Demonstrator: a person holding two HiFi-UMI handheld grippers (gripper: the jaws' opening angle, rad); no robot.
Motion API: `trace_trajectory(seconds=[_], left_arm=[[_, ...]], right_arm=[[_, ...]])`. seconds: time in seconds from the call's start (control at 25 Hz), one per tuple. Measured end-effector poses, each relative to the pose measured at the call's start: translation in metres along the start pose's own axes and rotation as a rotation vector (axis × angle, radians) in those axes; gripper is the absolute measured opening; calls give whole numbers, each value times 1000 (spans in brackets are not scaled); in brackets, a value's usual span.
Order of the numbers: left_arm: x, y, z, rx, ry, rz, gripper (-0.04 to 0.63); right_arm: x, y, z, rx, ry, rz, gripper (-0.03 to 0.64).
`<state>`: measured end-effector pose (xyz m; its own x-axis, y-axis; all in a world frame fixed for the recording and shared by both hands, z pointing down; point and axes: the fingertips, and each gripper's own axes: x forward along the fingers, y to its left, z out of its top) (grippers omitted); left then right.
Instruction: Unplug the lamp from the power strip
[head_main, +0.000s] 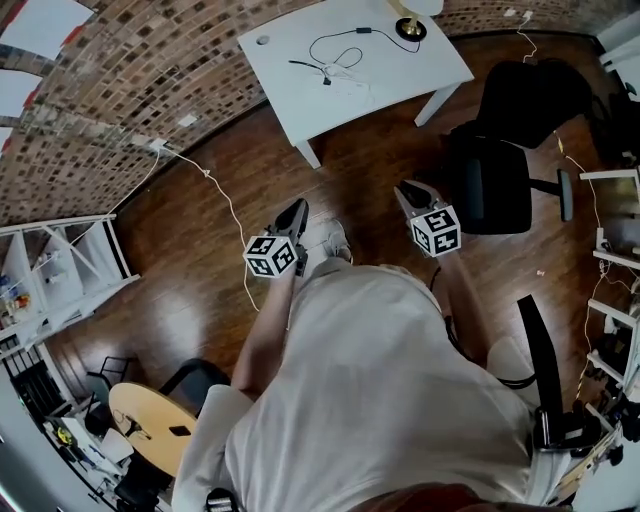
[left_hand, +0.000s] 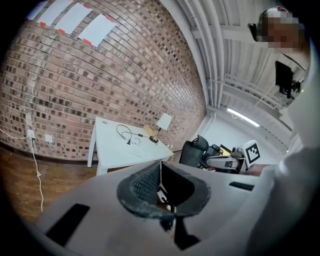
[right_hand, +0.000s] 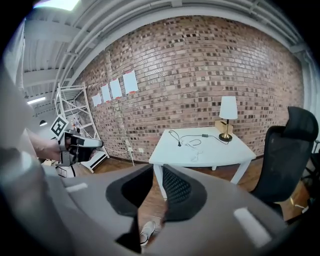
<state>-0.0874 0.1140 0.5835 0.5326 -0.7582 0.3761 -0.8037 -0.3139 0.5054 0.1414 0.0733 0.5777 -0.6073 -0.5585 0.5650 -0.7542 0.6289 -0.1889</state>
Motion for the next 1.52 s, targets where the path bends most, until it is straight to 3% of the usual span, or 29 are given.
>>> trace_trajectory(seconds=[0.28,0.48,0.92,1.2,1.52], left_arm=[[12,52,19,-31,1,-3,5],[21,84,42,-101,-30,-12,5],[71,113,69,-80,14,-10,5],[117,136,81,-85,54,59,5],[199,154,90,-49,151,131,5]], right_arm=[[56,0,33,-23,9,-7,60],[89,-4,52,-19,0,-18,58],[134,-37,79,16,-12,-15,58],[199,-81,93,8,54,56,58],[275,-124,131,-122,145,191,58]])
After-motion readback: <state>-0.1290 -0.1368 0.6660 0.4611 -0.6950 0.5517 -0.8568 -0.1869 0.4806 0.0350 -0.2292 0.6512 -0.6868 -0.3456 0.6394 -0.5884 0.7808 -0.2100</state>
